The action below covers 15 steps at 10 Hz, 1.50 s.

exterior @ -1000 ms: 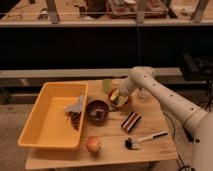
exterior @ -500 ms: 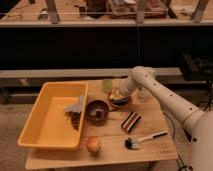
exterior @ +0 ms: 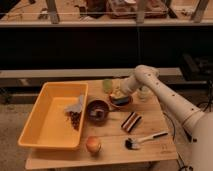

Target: Place banana in plastic cup

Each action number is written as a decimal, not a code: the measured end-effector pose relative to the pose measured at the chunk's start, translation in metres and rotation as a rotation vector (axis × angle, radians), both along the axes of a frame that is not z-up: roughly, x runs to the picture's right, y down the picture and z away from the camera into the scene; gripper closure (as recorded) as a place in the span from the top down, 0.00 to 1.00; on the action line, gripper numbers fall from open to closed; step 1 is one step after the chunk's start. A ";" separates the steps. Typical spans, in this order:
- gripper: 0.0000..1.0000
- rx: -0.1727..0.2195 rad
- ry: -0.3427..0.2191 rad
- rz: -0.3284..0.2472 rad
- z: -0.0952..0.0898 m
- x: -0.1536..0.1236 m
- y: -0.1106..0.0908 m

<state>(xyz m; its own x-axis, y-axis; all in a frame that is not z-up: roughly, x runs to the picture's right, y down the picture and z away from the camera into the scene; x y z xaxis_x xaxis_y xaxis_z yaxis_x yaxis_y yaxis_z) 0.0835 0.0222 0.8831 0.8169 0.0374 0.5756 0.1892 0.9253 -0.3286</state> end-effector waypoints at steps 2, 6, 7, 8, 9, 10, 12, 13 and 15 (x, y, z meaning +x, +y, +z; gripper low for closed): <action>0.00 0.026 -0.022 0.054 -0.024 0.013 -0.027; 0.00 0.112 -0.050 0.111 -0.066 0.026 -0.086; 0.00 0.118 -0.067 0.114 -0.067 0.021 -0.098; 0.00 0.113 -0.086 0.112 -0.066 0.014 -0.105; 0.00 0.102 -0.111 0.107 -0.061 0.004 -0.110; 0.00 0.087 -0.135 0.099 -0.056 -0.007 -0.113; 0.00 0.059 -0.166 0.080 -0.049 -0.023 -0.116; 0.00 0.047 -0.177 0.075 -0.046 -0.029 -0.117; 0.00 0.027 -0.195 0.065 -0.040 -0.036 -0.118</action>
